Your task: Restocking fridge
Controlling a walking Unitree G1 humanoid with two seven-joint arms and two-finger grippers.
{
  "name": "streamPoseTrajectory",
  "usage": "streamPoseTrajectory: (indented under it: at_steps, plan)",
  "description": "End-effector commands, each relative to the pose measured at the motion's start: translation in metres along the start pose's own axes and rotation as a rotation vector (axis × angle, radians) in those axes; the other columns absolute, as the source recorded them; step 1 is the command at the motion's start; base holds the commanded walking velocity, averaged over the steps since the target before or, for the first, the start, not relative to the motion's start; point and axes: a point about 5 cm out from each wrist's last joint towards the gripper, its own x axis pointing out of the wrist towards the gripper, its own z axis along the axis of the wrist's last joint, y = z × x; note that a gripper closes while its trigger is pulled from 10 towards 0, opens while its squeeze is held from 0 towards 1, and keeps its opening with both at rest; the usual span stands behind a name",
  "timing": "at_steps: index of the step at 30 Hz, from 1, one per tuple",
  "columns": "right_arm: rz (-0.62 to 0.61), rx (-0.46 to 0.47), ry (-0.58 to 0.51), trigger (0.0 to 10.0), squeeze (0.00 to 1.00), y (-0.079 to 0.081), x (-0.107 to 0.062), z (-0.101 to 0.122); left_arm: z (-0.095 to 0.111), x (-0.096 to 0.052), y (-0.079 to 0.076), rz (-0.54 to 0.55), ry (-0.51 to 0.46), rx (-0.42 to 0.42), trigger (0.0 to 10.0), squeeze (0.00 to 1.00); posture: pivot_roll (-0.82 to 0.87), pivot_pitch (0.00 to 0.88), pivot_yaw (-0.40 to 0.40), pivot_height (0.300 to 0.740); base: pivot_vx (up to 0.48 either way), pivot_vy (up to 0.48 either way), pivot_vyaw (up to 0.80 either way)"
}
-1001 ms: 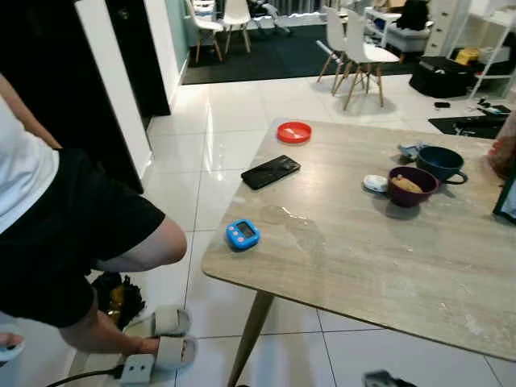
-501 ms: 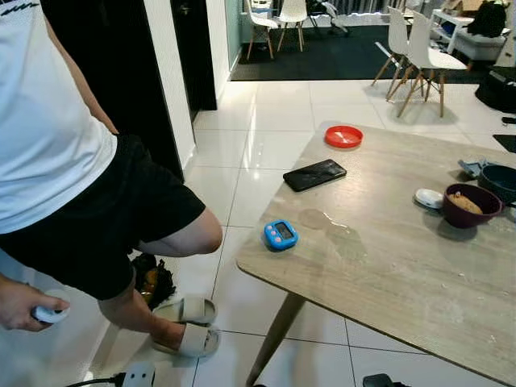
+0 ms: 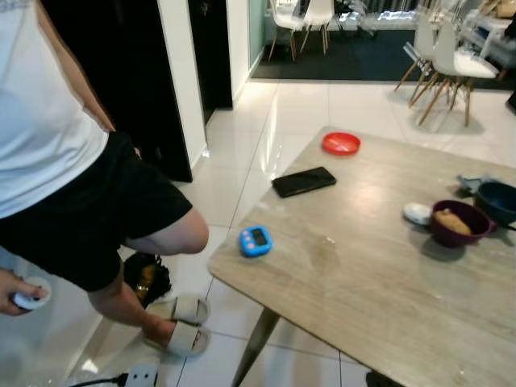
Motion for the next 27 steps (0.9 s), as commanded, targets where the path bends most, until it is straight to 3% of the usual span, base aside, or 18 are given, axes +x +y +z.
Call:
streamPoseTrajectory:
  at_steps: [1,12,20,27]
  plan:
    - [0.016,0.009,0.016,10.0,0.00,0.0065,0.0003,-0.0047,0.0018,-0.0004,0.0026,0.010,-0.008,0.001,10.0,0.00,0.02,0.000,0.041,0.739,0.000,0.000,0.00]
    - [0.013,0.002,0.019,10.0,0.00,0.0049,0.0001,-0.0045,0.0029,0.0002,0.0002,-0.002,-0.012,-0.001,10.0,0.00,0.02,0.000,0.035,0.739,0.000,0.000,0.00]
    - [0.011,-0.006,0.022,10.0,0.00,0.0042,0.0000,-0.0050,0.0018,0.0008,-0.0034,-0.027,-0.004,0.019,10.0,0.00,0.02,0.000,0.031,0.739,0.000,-0.415,0.00]
    - [0.012,-0.009,0.023,10.0,0.00,0.0045,0.0000,-0.0052,0.0015,0.0004,-0.0022,-0.018,-0.012,0.005,10.0,0.00,0.02,0.000,0.030,0.739,0.000,0.000,0.00]
